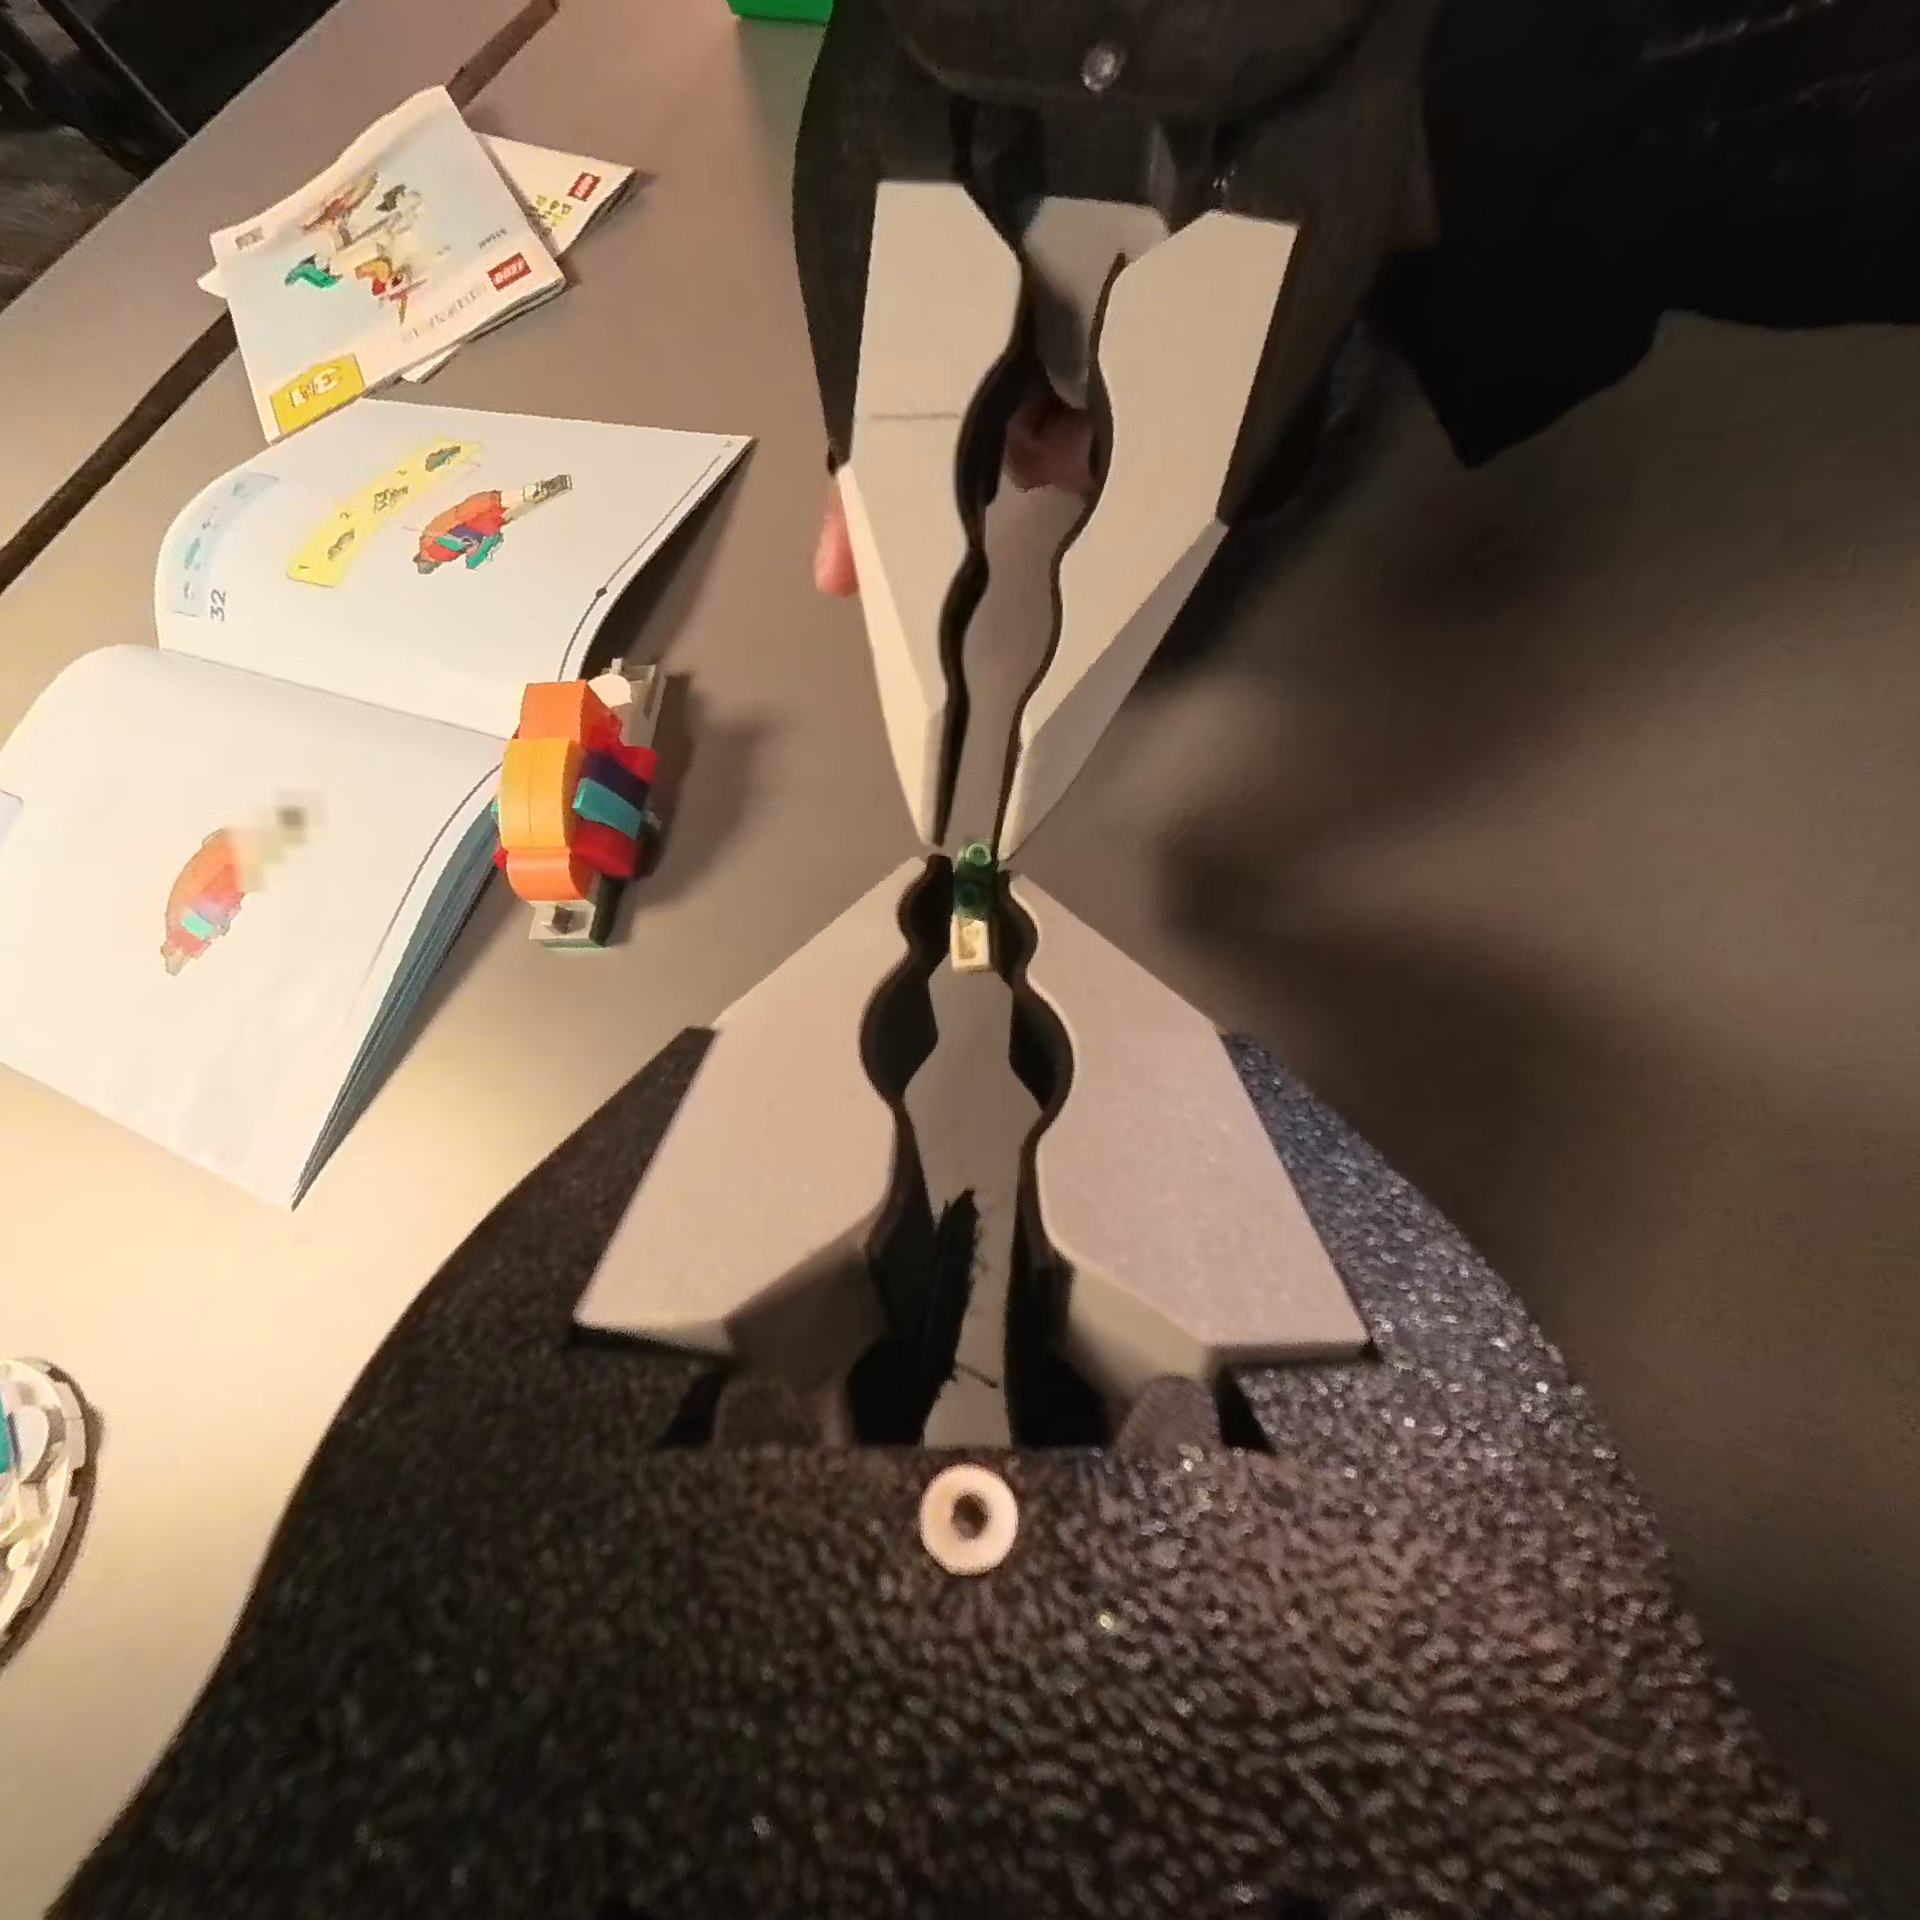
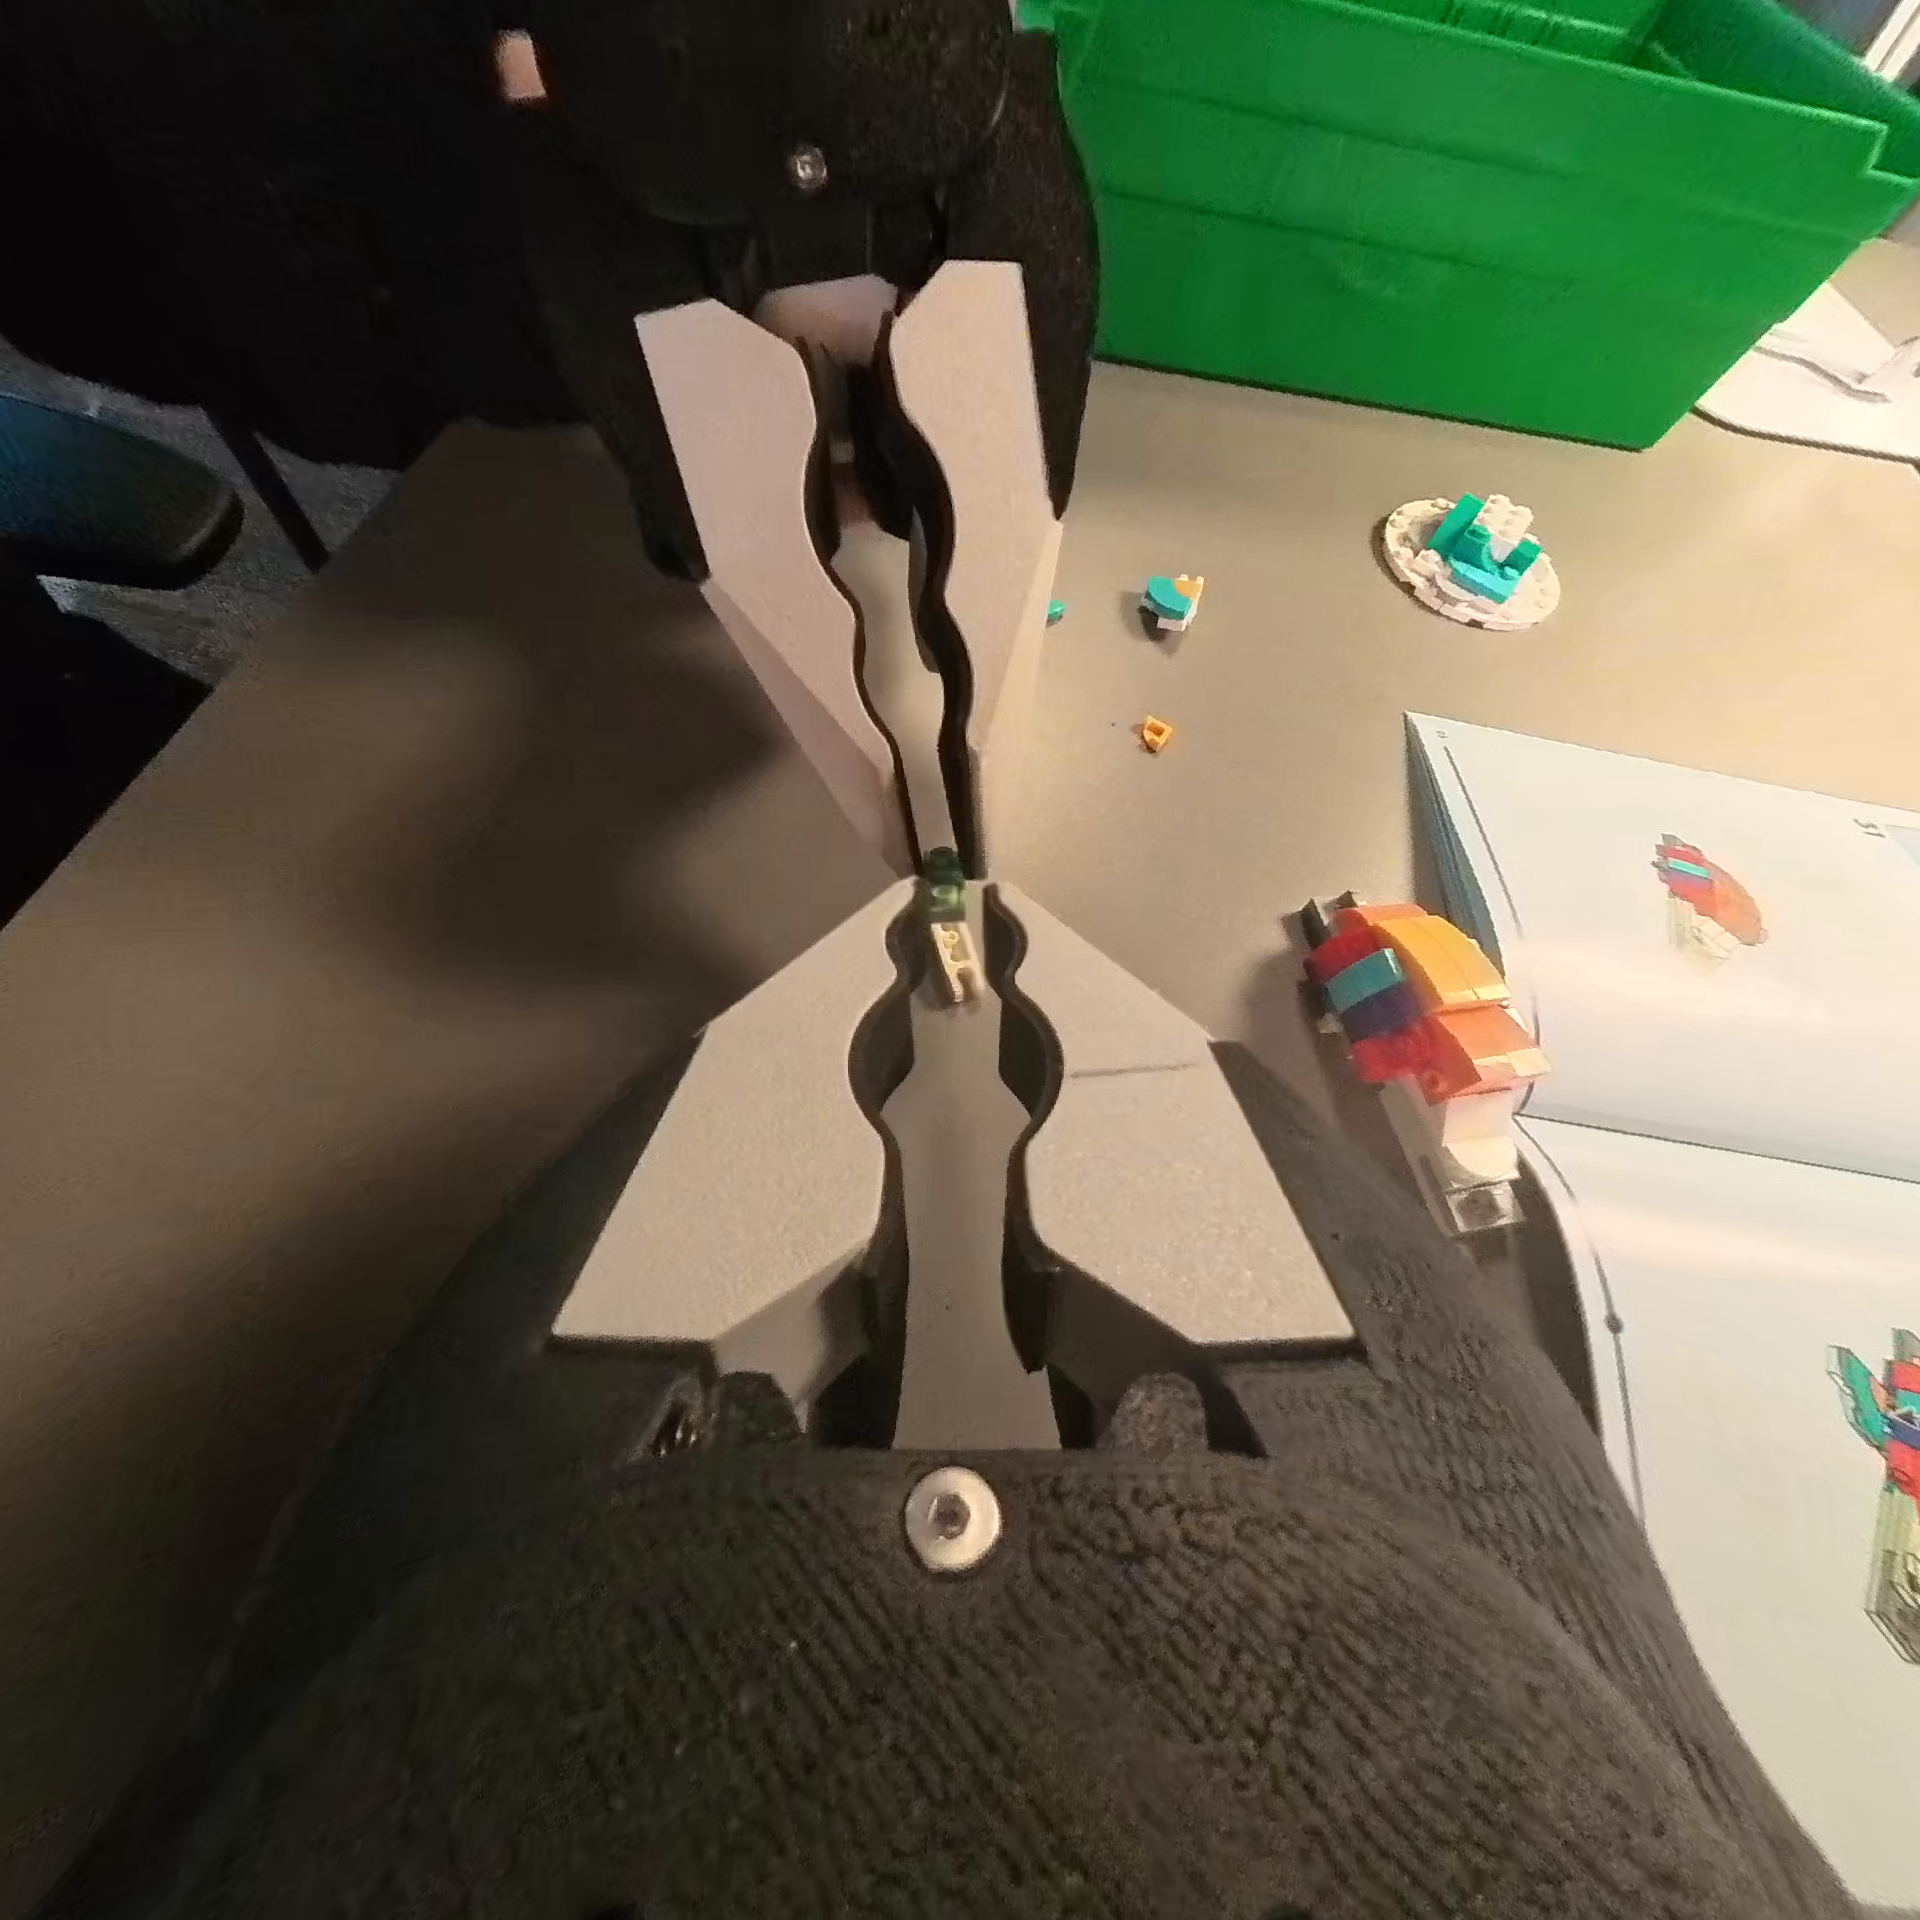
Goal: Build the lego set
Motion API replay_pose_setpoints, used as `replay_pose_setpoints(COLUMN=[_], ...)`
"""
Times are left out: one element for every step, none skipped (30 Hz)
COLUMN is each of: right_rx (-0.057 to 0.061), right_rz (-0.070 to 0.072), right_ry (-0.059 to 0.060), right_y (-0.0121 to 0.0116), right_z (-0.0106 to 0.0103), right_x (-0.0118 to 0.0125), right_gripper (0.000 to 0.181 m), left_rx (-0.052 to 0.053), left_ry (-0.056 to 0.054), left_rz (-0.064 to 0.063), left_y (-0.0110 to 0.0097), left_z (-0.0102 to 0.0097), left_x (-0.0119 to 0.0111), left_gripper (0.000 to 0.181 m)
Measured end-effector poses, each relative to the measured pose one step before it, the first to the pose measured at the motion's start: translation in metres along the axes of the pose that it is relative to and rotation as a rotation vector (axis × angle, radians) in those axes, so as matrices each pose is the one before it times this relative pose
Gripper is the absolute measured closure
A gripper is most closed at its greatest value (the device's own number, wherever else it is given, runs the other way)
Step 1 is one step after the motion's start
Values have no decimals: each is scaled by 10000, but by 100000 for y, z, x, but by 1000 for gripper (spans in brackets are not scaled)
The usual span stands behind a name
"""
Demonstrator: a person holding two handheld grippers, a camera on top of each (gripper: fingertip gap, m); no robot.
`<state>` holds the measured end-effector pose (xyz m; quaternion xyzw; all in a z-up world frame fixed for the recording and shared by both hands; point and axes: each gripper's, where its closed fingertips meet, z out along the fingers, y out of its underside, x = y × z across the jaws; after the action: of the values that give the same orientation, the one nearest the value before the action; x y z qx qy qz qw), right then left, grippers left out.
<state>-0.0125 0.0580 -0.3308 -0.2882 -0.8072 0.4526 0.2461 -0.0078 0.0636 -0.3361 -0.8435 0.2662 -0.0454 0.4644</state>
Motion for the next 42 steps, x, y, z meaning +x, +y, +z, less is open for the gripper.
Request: replay_pose_setpoints(right_rx=[-44,-49,-51,-47,-46,-46,-53,-55,-39,-11,36,75,83,56,22,-1,-20,-63,-104,-127,-121,-88,-48,-18,4,9,3,-4,-9,-18,-29,-27,-17,-10,-12,-24,-24,2,56,68,-19,-78], right_rz=[-47,-39,-26,-21,-10,-7,-14,-18,-9,5,4,8,21,30,18,1,-30,-61,-84,-93,-85,-66,-34,2,25,38,36,20,-1,-12,-9,-13,-24,-33,-39,-18,10,31,59,110,165,177], right_ry=[-46,-13,30,29,18,-20,-56,-64,-36,13,34,30,5,-11,12,83,68,4,-4,7,28,30,35,44,28,10,-6,-8,-8,-11,2,1,-15,-22,-22,-17,-7,27,68,105,163,211], right_y=[49,58,62,59,56,60,69,62,47,13,-38,-91,-106,-60,-21,-7,22,75,120,151,144,99,53,21,-4,-11,-3,8,6,24,32,26,22,10,10,30,38,20,-21,18,214,369], right_z=[36,50,49,46,37,54,49,59,42,-2,-34,-70,-92,-59,-13,10,16,48,87,121,118,85,42,27,-5,-12,2,6,5,21,25,25,14,0,-2,15,3,-36,-130,-221,-308,-356], right_x=[-97,-57,8,10,9,-35,-80,-101,-53,22,46,39,19,16,33,102,44,-56,-88,-84,-54,-40,12,50,58,46,23,10,-10,-24,-8,-20,-41,-58,-68,-42,10,59,130,218,319,423], right_gripper=[174,175,174,172,170,170,170,171,171,171,171,174,174,174,172,167,165,169,174,174,173,172,171,170,170,168,167,165,164,165,166,167,170,173,175,175,175,175,175,175,175,175], left_rx=[-53,-51,-39,-36,-36,-11,17,-13,-34,-26,2,35,-16,-60,-96,-110,-86,-75,-62,-32,-18,-14,7,29,26,30,32,17,-5,-8,13,23,-4,-34,-40,-36,-2,83,152,75,-168,-317], left_ry=[11,16,-23,3,-11,-33,-51,-31,-55,-57,20,36,-17,-47,-18,18,60,49,2,-31,6,24,11,-14,-18,-8,0,13,-11,10,39,47,42,17,-12,-1,-20,-78,-142,-79,7,185], left_rz=[29,-4,6,25,34,35,23,11,6,13,8,-27,-11,50,87,97,67,27,22,23,0,-35,-26,-1,7,9,3,-2,-6,4,12,10,14,32,66,38,-37,-119,-199,-276,-379,-422], left_y=[81,91,70,49,56,35,-47,-11,9,-12,-68,-122,-34,35,105,139,136,149,172,132,111,105,58,7,-1,-36,-48,-23,-8,7,-42,-70,-48,1,10,19,-15,-98,-178,-73,271,519], left_z=[18,30,33,27,25,8,-40,-86,-93,-111,-91,-63,-8,32,68,115,142,147,122,61,25,7,-29,-67,-77,-79,-67,-39,-16,23,23,43,59,60,31,9,27,21,1,-17,28,115], left_x=[13,9,-17,48,51,15,-44,-61,-134,-127,-2,62,1,-22,29,84,107,67,-46,-98,-75,-55,-60,-70,-62,-29,-11,25,-16,36,88,112,106,65,22,26,-22,-76,-163,-78,-37,176], left_gripper=[175,175,175,175,175,175,176,176,175,175,175,175,175,175,175,175,175,175,176,176,176,175,175,176,175,176,176,176,176,175,176,176,176,176,175,175,175,175,175,168,150,138])
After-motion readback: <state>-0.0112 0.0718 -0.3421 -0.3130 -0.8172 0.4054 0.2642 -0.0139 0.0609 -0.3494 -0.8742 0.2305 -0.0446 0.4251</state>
